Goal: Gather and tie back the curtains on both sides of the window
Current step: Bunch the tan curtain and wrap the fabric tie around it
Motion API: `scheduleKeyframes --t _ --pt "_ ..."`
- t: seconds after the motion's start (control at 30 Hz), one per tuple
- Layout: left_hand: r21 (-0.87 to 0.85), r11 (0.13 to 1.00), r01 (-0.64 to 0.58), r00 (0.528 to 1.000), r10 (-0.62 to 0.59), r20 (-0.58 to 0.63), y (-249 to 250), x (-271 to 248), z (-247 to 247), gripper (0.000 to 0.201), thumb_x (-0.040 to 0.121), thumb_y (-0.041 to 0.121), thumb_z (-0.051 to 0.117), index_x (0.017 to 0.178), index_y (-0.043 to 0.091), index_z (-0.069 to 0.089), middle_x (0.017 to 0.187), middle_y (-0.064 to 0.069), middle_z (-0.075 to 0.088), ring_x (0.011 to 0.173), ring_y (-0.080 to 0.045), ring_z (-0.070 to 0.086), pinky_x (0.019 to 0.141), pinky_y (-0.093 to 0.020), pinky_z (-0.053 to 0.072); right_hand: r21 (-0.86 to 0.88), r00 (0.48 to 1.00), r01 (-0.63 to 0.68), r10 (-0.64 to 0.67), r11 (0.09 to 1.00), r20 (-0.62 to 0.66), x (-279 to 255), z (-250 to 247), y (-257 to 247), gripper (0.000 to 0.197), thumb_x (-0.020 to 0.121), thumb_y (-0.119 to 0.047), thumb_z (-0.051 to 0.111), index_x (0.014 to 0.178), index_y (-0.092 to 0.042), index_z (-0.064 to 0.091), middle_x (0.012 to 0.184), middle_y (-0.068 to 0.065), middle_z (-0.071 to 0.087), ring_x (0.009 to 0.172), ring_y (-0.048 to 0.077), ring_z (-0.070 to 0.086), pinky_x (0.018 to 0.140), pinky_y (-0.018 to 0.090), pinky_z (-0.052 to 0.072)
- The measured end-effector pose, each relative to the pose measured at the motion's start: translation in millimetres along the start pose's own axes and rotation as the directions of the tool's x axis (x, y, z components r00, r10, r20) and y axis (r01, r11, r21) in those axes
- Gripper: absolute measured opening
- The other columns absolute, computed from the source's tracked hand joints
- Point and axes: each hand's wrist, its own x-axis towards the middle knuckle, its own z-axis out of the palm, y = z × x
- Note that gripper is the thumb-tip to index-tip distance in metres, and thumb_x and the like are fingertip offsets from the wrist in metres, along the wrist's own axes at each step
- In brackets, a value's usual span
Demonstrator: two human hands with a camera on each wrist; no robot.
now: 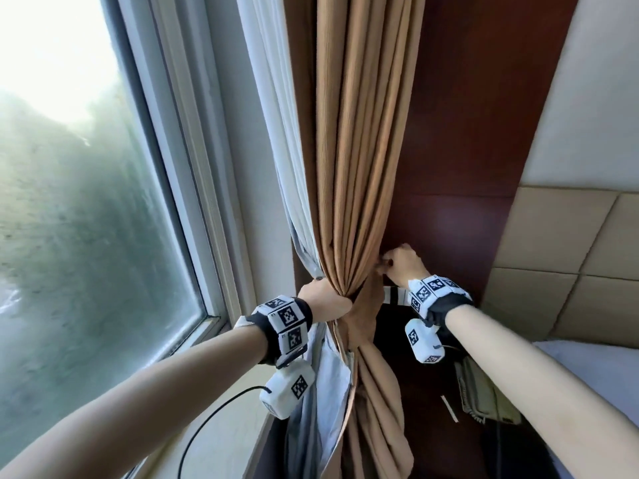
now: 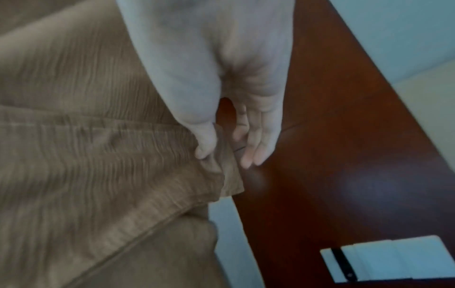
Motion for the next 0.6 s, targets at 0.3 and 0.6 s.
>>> scheduleKeyframes --t 0.3,0.6 --pt "-0.009 0.999 -0.047 0.998 0.047 0.045 -1 -3 -5 0.038 0.079 0.031 0.052 0.113 0.014 0.058 0.108 -0.01 0.061 0.1 -0.033 0.056 0.092 -0.038 0.051 0.522 0.979 -0.094 -0.017 0.847 0.204 7 31 -39 0.042 0.094 -0.035 0.048 0.131 -0.015 0.047 0.118 0.017 0.061 0.105 0.035 0.061 0.086 0.045 0.053" --pt "-0.071 0.973 -0.219 0.975 0.22 0.01 6 -17 -5 0.047 0.077 0.036 0.05 0.118 0.013 0.057 0.115 -0.012 0.063 0.106 -0.031 0.058 0.092 -0.038 0.051 0.755 0.662 -0.319 -0.436 0.573 0.61 -31 -8 -31 0.058 0.073 0.0 0.067 0.128 -0.015 0.054 0.123 0.005 0.065 0.115 0.022 0.06 0.086 0.035 0.053"
